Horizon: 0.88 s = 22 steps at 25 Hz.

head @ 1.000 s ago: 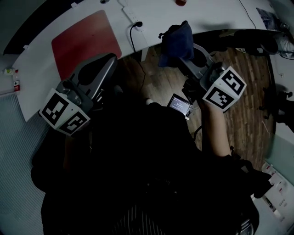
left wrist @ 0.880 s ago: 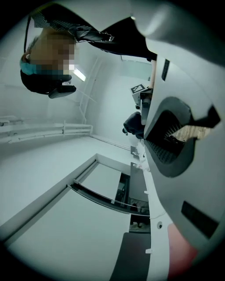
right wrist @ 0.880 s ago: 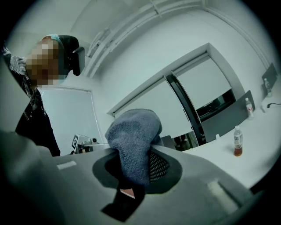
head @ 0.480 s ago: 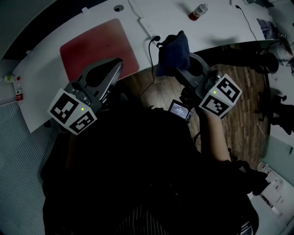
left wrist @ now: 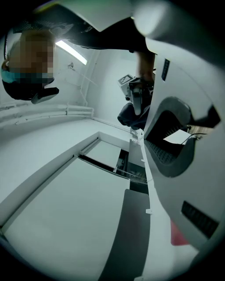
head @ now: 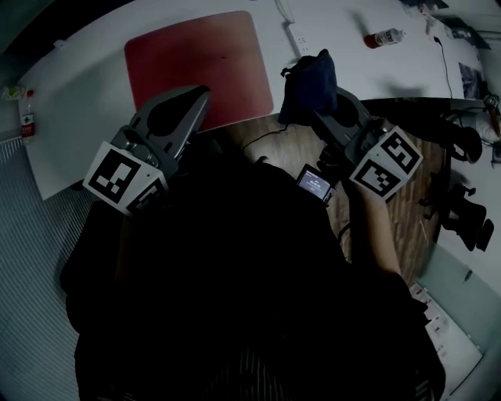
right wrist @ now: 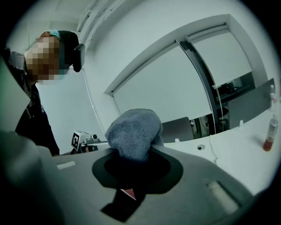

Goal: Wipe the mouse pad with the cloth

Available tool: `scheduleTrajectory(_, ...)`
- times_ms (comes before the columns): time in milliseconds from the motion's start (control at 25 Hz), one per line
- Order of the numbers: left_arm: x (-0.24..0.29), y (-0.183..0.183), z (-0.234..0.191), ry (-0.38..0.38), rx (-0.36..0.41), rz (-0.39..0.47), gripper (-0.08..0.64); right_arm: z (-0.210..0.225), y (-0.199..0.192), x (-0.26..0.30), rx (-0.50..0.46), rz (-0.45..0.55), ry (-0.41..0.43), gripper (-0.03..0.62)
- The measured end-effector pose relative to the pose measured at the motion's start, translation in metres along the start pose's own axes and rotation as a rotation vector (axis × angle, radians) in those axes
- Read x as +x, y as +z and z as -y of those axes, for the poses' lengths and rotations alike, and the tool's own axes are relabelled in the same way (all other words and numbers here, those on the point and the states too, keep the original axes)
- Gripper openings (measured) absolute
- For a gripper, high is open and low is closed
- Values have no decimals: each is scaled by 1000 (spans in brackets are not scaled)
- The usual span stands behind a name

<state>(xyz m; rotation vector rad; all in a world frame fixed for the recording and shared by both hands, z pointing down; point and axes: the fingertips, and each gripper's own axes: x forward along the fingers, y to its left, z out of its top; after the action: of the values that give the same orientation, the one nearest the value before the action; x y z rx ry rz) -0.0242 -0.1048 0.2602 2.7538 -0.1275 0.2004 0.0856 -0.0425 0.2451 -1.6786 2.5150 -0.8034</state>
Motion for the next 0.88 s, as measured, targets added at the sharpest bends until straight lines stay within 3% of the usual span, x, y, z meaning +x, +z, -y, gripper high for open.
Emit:
scheduleTrajectory(280, -40, -19, -20, 18, -43, 17, 6, -33, 6, 41, -81, -29, 59, 78)
scheduleTrajectory(480, -42, -8, -18, 41, -36, 37, 6, -26, 14, 44, -79, -30, 83, 78)
scheduleTrajectory(880, -59, -5, -39, 213, -27, 33, 6, -26, 33, 87, -112, -33, 236, 78)
